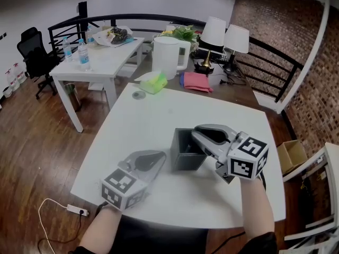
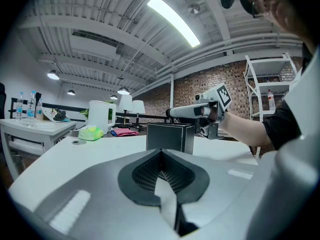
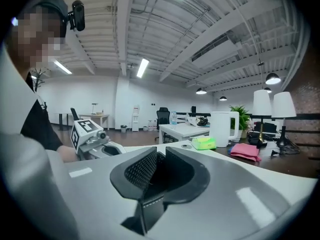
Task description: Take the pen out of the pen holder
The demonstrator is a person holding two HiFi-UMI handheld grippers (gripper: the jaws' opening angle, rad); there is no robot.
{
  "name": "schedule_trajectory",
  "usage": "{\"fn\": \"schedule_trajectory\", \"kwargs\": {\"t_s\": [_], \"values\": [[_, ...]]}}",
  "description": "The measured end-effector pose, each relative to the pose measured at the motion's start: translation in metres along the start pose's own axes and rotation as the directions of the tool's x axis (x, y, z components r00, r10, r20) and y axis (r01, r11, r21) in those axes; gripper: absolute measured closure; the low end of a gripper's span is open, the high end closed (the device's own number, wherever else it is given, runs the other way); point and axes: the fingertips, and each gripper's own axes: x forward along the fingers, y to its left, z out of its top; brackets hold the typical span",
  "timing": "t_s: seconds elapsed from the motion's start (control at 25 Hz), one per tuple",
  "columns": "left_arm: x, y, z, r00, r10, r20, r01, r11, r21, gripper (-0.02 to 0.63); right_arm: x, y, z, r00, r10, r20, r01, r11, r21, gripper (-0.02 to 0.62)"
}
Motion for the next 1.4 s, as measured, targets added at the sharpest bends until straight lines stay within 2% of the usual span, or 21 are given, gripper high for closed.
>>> {"fn": "schedule_trajectory", "kwargs": {"t_s": [0.2,0.36,0.52,0.68,0.8,0.96,1.04,1.16,1.24,1.4], "values": [[0.001,0.0,0.0,1.0,0.001,-0.002,-0.001,1.0,0.0,0.604,-0.001,0.009,0.006,0.999,0.036,0.034,-0.038,0.998,0.045,0.537],[0.001,0.0,0.0,1.0,0.001,-0.002,-0.001,1.0,-0.002,0.604,-0.007,0.006,0.019,0.996,0.031,0.088,-0.038,0.997,0.072,0.54],[0.001,-0.001,-0.001,1.0,-0.001,-0.003,0.001,1.0,-0.002,0.604,-0.021,0.008,0.043,0.987,0.014,0.157,-0.024,0.998,0.06,0.541],[-0.001,0.0,-0.002,1.0,0.0,-0.004,0.0,1.0,-0.002,0.604,-0.057,0.014,0.08,0.967,-0.01,0.256,0.005,1.0,0.019,0.541],[-0.001,0.002,-0.004,1.0,0.005,-0.006,-0.005,1.0,-0.012,0.604,-0.09,0.016,0.106,0.947,-0.054,0.317,0.064,0.998,-0.021,0.541],[-0.001,0.002,-0.005,1.0,0.004,-0.004,-0.004,1.0,-0.02,0.604,-0.132,0.016,0.127,0.929,-0.092,0.358,0.113,0.993,-0.039,0.541],[-0.001,0.002,-0.004,1.0,0.003,-0.003,-0.003,1.0,-0.018,0.604,-0.144,0.015,0.121,0.933,-0.102,0.345,0.118,0.993,-0.026,0.541],[-0.001,0.003,-0.003,1.0,0.005,-0.002,-0.005,1.0,-0.018,0.604,-0.145,0.006,0.095,0.954,-0.122,0.274,0.117,0.993,0.035,0.541],[-0.001,0.004,-0.003,1.0,0.006,-0.002,-0.006,1.0,-0.019,0.604,-0.137,-0.006,0.069,0.969,-0.126,0.211,0.101,0.987,0.127,0.541],[0.0,0.003,-0.003,1.0,0.003,-0.006,-0.003,1.0,-0.02,0.604,-0.119,-0.031,0.011,0.987,-0.133,0.09,0.1,0.947,0.306,0.541]]}}
